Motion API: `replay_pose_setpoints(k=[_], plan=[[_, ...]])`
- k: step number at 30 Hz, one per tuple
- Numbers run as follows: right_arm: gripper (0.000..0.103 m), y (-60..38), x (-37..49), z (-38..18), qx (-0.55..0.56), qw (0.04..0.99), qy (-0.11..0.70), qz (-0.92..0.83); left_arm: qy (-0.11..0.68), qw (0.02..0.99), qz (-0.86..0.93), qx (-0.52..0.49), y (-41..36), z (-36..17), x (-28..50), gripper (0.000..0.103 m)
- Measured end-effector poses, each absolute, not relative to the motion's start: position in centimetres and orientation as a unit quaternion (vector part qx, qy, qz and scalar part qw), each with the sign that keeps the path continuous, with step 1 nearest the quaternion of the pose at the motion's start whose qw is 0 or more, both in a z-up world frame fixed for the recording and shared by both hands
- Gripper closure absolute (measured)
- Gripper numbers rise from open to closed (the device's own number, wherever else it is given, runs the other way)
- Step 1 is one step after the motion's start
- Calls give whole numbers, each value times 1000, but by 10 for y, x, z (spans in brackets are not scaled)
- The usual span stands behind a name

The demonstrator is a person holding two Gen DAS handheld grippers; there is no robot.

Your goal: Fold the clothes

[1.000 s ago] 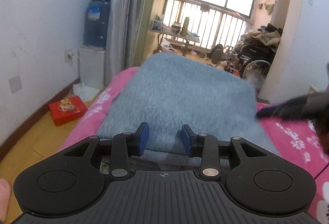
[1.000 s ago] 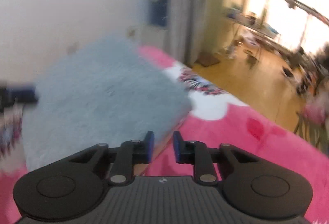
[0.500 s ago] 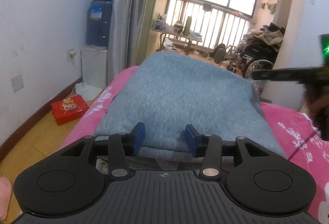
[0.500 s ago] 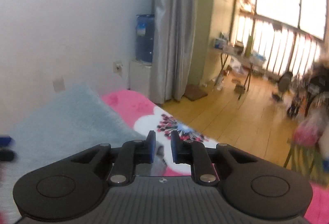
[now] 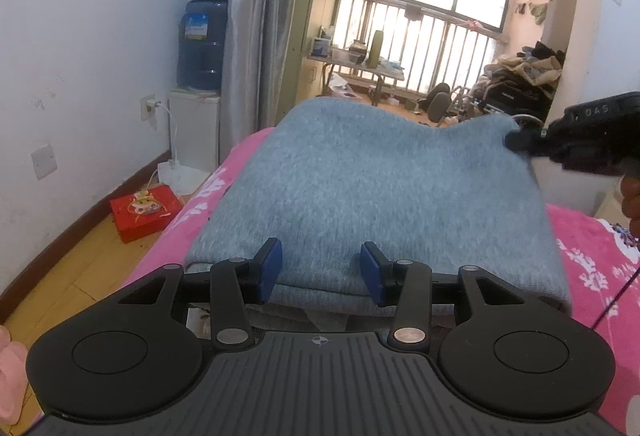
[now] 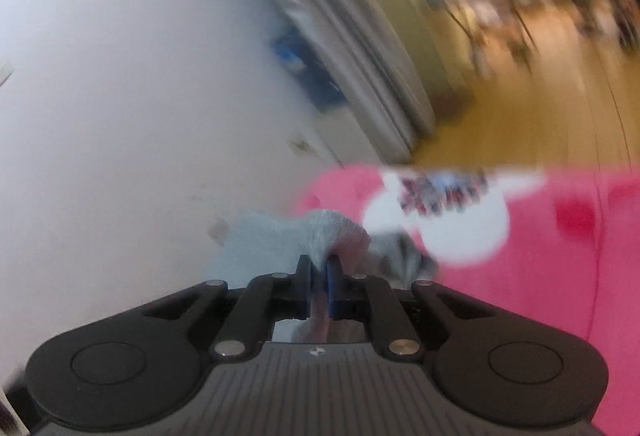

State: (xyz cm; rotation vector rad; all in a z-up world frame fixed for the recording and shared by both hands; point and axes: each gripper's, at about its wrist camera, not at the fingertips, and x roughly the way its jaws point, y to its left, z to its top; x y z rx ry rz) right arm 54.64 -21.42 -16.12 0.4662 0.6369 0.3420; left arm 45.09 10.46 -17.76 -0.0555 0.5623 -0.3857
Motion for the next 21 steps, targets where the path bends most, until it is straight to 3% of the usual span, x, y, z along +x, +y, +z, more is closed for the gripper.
replay_pose_setpoints(k=[3, 5, 11, 16, 18, 21], plan=[[92, -221, 560, -198, 202, 906, 350, 126, 273, 942, -193, -26, 103, -178, 450, 60], [82, -237, 565, -217, 257, 888, 366, 107, 272, 943, -191, -23, 101, -178, 449, 59], [79, -249, 512, -177, 276, 906, 300, 117, 277, 941, -191, -27, 104, -177, 450, 59], [79, -170, 465, -154, 87, 888, 313, 324, 279, 943, -179, -26, 101, -177, 450, 59], [70, -148, 456, -174, 29, 870, 352, 344, 279, 944, -172, -27, 99, -177, 450, 59], [68, -132, 434, -202, -75, 867, 390, 301, 276, 948, -156, -23, 92, -174, 446, 58]])
